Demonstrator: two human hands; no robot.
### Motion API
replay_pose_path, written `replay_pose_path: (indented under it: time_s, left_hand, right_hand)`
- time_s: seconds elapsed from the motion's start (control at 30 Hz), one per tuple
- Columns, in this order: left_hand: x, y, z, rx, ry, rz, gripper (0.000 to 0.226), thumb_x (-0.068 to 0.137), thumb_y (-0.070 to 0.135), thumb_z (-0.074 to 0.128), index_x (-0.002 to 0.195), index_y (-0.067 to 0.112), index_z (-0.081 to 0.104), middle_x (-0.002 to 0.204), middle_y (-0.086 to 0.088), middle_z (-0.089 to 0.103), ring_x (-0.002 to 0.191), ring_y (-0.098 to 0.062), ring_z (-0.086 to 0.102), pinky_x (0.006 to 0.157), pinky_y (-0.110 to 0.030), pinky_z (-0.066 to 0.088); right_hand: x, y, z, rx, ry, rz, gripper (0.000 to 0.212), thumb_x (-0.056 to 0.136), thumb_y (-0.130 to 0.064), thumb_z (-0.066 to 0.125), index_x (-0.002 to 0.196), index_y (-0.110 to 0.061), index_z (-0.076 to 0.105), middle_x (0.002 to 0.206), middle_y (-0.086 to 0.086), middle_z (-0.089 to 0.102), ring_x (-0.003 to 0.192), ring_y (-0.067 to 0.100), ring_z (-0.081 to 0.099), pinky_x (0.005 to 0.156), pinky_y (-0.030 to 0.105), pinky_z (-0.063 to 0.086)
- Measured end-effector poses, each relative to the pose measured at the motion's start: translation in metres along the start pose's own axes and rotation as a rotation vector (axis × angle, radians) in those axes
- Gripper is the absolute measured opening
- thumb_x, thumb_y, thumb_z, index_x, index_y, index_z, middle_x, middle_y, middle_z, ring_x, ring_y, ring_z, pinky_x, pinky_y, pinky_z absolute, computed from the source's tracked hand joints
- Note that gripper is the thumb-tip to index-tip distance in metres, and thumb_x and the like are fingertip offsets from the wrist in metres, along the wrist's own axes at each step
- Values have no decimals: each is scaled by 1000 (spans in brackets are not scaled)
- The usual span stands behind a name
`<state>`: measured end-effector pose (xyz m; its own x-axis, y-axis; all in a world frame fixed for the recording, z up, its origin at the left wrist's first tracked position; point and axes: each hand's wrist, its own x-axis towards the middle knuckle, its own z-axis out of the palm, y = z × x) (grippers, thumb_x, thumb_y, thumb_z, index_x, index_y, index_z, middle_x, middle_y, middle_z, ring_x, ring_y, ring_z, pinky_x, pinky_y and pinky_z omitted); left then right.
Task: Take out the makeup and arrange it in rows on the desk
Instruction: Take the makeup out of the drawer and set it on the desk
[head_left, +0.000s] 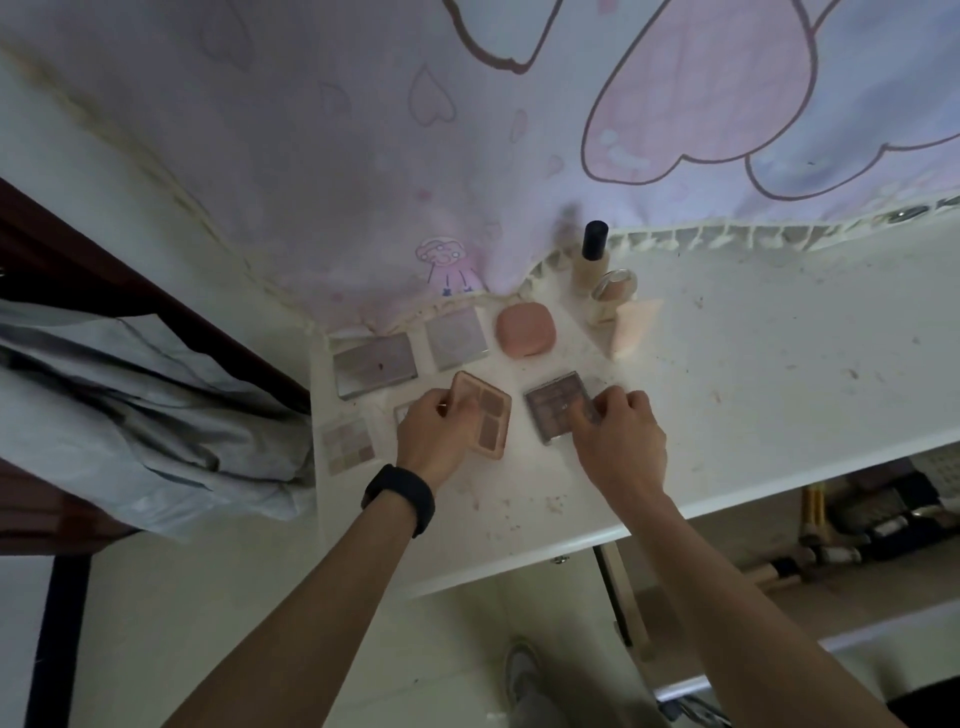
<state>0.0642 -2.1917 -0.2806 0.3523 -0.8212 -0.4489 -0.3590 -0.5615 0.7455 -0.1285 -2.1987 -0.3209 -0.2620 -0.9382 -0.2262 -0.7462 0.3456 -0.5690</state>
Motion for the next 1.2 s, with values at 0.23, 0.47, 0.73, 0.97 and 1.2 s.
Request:
replay_pose_path:
  time_s: [0.23, 0.47, 0.73, 0.97, 1.2]
  left_hand:
    - [-15, -9, 27, -326, 77, -213, 48, 92, 14, 60, 130, 28, 33, 106, 3, 58, 92, -20, 62, 84, -44, 59]
    - [-36, -26, 20, 672, 58, 115, 52, 97, 57, 44, 138, 25, 36, 125, -9, 51, 97, -37, 63, 72, -36, 47]
    - [-35, -47, 17, 1103, 33, 745, 43, 90, 36, 60, 131, 24, 56, 133, -2, 58, 115, -25, 57, 88, -37, 48]
    - [-14, -40, 34, 1071, 224, 826, 38, 81, 34, 76, 115, 19, 68, 106, -6, 70, 89, -28, 66, 68, -40, 54]
    - [-8, -40, 39, 1139, 281, 753, 42, 79, 34, 80, 116, 20, 69, 115, -3, 71, 91, -25, 68, 80, -43, 54]
  right_hand:
    - [1, 9, 6, -35, 58, -73, 45, 96, -52, 52, 77, -12, 55, 84, 3, 53, 72, 26, 54, 63, 33, 45]
    - [1, 24, 6, -39, 137, -238, 39, 98, -42, 58, 81, -7, 52, 85, 9, 52, 58, 24, 45, 56, 28, 35]
    - [-18, 59, 11, -31, 150, -712, 35, 100, -31, 55, 128, -11, 64, 132, 14, 55, 85, 25, 54, 71, 34, 53]
    - [-12, 45, 13, -101, 116, -570, 35, 96, -16, 60, 130, -14, 63, 133, 13, 62, 99, 37, 66, 71, 46, 59]
    - [-8, 43, 10, -134, 96, -543, 40, 92, -11, 65, 131, -22, 63, 137, 6, 61, 96, 33, 68, 61, 42, 57]
